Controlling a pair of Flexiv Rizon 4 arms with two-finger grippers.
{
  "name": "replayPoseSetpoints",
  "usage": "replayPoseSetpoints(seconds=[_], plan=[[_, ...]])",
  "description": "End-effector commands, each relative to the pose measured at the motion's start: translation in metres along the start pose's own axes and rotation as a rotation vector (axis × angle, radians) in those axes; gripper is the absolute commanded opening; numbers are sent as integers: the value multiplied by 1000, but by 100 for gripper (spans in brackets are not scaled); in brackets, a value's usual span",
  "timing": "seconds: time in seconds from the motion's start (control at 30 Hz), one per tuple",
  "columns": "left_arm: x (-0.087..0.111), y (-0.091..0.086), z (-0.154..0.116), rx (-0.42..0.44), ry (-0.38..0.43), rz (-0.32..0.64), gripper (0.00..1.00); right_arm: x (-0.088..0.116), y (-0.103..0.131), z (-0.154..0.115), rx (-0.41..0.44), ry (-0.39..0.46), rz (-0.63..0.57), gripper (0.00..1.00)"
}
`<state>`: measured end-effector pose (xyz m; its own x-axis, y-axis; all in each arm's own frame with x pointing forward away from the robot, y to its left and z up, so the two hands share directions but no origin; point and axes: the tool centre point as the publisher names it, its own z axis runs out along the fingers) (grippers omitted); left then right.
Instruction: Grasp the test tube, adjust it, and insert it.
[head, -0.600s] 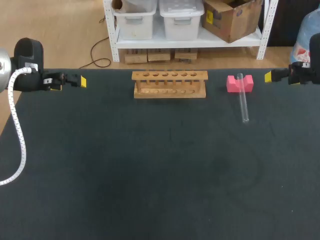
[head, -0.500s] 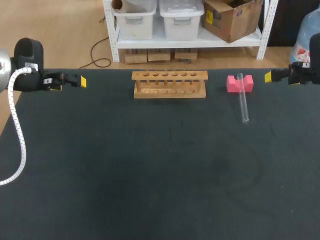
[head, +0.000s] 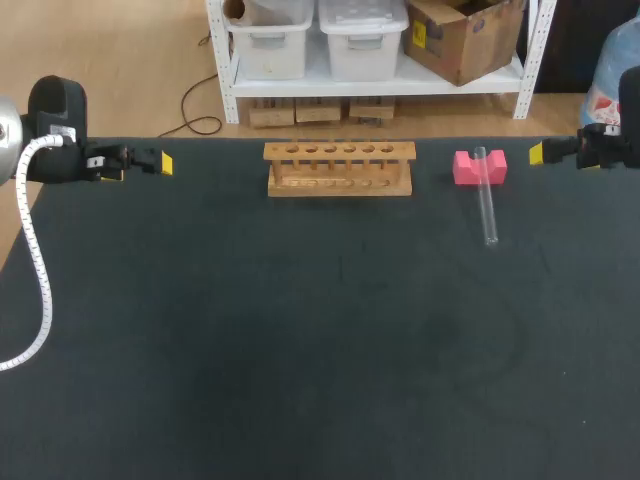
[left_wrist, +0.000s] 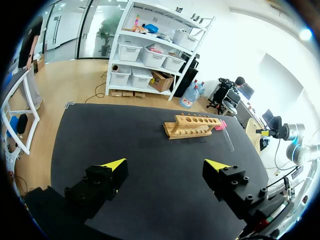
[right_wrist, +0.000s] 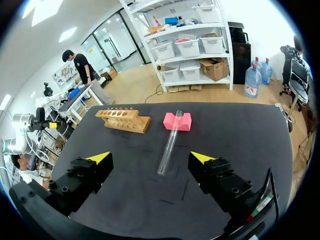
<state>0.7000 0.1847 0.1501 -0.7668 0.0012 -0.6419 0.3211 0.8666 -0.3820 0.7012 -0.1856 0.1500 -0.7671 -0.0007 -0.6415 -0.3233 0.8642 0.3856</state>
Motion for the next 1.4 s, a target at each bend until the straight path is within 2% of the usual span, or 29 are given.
replayPoseSetpoints(seconds=[0.03,0.13,0.23,0.43,0.73,0.93,1.17,1.4], plan=[[-1,-1,0,-4,3,-1,100,0,1,-1,2,0,0,100],[-1,-1,0,-4,3,-1,100,0,1,-1,2,0,0,100],[-8,7,-2,22,-6,42,100,0,1,-1,2,0,0,100],[-23,25,-2,132,-3,154,100,0,1,-1,2,0,0,100],[-46,45,3,345,-35,455,100,0,1,-1,2,0,0,100],[-57,54,8,480,-72,595,100,0,1,-1,2,0,0,100],[-63,59,23,588,-107,691,100,0,1,-1,2,0,0,100],[-68,59,44,663,-132,721,100,0,1,-1,2,0,0,100]])
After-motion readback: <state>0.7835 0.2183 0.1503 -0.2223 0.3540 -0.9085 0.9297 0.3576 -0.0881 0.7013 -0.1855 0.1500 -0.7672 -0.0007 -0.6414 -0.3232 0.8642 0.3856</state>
